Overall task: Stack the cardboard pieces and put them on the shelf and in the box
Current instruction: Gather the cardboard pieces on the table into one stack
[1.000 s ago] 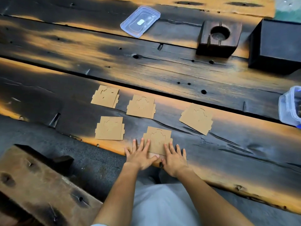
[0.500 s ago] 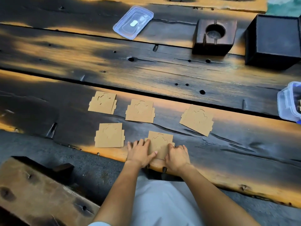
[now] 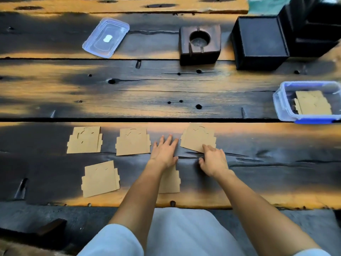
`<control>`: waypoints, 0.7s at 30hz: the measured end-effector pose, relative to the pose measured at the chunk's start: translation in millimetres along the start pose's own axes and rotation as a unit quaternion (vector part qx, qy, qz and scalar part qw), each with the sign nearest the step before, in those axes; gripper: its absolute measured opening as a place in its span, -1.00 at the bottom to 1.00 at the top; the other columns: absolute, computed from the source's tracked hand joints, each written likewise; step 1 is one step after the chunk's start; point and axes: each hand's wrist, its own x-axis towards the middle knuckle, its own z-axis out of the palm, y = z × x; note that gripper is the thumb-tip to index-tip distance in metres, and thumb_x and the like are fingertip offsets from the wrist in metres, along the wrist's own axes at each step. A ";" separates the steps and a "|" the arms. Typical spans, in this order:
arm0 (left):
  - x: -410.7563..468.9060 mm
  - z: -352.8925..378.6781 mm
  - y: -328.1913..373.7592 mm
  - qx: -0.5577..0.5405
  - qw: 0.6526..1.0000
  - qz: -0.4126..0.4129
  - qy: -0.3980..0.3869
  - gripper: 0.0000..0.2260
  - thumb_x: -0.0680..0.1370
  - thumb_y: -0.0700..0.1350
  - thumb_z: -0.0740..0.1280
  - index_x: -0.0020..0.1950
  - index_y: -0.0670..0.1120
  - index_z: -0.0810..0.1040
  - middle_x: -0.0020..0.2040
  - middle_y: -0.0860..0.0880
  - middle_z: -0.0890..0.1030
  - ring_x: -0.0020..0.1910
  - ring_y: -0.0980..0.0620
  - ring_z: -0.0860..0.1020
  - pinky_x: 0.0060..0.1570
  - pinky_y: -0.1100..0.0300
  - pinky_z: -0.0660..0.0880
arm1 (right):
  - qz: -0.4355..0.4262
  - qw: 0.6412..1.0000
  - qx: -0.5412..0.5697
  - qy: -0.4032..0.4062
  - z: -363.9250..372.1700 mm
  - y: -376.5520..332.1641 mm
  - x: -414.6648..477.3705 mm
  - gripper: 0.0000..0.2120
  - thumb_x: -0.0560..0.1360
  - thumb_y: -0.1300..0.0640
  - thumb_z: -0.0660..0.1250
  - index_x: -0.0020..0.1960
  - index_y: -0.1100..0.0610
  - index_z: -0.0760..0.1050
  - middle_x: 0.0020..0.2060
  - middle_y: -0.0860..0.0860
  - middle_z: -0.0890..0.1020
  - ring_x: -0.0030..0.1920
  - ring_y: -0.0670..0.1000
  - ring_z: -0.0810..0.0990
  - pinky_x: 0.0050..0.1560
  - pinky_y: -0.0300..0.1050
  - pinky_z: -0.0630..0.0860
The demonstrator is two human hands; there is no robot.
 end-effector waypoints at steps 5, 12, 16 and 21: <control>30.7 -13.4 17.8 0.018 0.999 0.024 -0.013 -0.18 0.64 0.04 0.40 0.73 0.06 -0.06 0.75 -0.07 -0.07 0.71 -0.26 -0.07 0.63 -0.27 0.07 | 0.021 1.000 -0.005 -0.019 -12.6 23.1 16.1 -0.42 0.56 -0.02 0.32 0.50 0.12 0.22 0.47 0.19 0.37 0.40 0.24 0.40 0.44 0.12 0.28; 62.4 -15.7 29.1 0.040 0.997 0.046 -0.040 -0.10 0.62 0.03 0.43 0.72 0.16 -0.16 0.75 -0.09 -0.14 0.71 -0.26 -0.15 0.62 -0.26 0.09 | 0.025 0.998 0.036 -0.050 -10.8 36.5 36.3 -0.18 0.55 -0.03 0.40 0.63 0.01 -0.02 0.64 0.20 -0.06 0.62 0.26 -0.02 0.59 0.14 0.08; 71.7 -14.5 28.1 0.051 0.997 0.041 -0.049 -0.10 0.63 0.04 0.43 0.72 0.16 -0.17 0.75 -0.08 -0.15 0.71 -0.26 -0.14 0.62 -0.27 0.06 | 0.010 0.998 0.029 -0.060 -7.0 34.6 49.6 -0.13 0.58 -0.01 0.37 0.66 -0.03 -0.13 0.64 0.21 -0.16 0.63 0.26 -0.19 0.61 0.16 0.02; 80.1 -11.8 26.6 0.055 0.996 0.038 -0.055 -0.11 0.62 0.05 0.43 0.73 0.15 -0.15 0.75 -0.06 -0.15 0.71 -0.25 -0.14 0.63 -0.25 0.03 | 0.004 0.997 0.032 -0.067 -3.9 33.2 63.9 -0.13 0.59 0.04 0.36 0.66 -0.03 -0.16 0.64 0.23 -0.17 0.63 0.28 -0.20 0.60 0.16 0.00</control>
